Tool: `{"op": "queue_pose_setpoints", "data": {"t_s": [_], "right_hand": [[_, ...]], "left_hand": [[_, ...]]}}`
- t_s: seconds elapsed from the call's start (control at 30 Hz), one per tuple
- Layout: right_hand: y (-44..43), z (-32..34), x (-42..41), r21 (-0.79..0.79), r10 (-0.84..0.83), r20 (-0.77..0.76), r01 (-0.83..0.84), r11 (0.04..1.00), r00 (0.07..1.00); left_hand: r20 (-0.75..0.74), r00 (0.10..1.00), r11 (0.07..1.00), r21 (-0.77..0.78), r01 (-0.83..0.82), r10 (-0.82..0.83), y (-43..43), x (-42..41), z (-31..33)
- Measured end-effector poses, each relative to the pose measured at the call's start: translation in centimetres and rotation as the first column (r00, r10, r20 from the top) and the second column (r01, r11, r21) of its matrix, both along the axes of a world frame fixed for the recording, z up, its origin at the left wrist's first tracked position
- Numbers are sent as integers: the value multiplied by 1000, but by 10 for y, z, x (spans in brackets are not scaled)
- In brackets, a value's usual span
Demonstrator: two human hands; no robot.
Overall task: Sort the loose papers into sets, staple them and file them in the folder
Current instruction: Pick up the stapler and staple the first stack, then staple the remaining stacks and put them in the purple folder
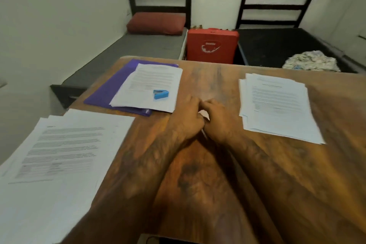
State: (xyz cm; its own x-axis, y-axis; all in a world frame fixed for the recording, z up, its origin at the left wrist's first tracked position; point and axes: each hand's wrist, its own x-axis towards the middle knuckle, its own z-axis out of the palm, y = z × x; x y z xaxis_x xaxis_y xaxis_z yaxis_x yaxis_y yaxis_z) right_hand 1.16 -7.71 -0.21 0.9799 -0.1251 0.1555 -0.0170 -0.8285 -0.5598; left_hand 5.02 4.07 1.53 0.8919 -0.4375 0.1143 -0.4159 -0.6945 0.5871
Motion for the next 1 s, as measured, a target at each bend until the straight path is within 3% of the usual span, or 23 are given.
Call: {"op": "queue_pose_setpoints", "data": {"t_s": [0.2, 0.27, 0.4, 0.6, 0.73, 0.87, 1.0], "right_hand": [[-73, 4, -81, -150, -149, -38, 142, 978, 988], [-97, -3, -101, -183, -214, -36, 204, 962, 976], [-149, -22, -123, -215, -332, -15, 321, 922, 943], [-211, -45, -103, -217, -489, -93, 461, 860, 867], [-238, -55, -80, -208, -552, -163, 519, 829, 818], [-247, -58, -56, -280, -536, -221, 473, 835, 815], [-236, -57, -28, -304, -485, -213, 414, 858, 848]], "left_hand": [[19, 978, 978, 42, 204, -205, -67, -64, 0], [115, 953, 958, 89, 271, -281, -92, -74, -12], [147, 943, 940, 215, 265, -300, -139, -77, -41], [166, 921, 874, 409, 260, -352, -175, -41, -64], [115, 920, 852, 435, 291, -374, -201, -15, -70], [17, 939, 835, 464, 296, -342, -207, 7, -77], [38, 952, 844, 474, 251, -304, -191, 30, -76]]}}
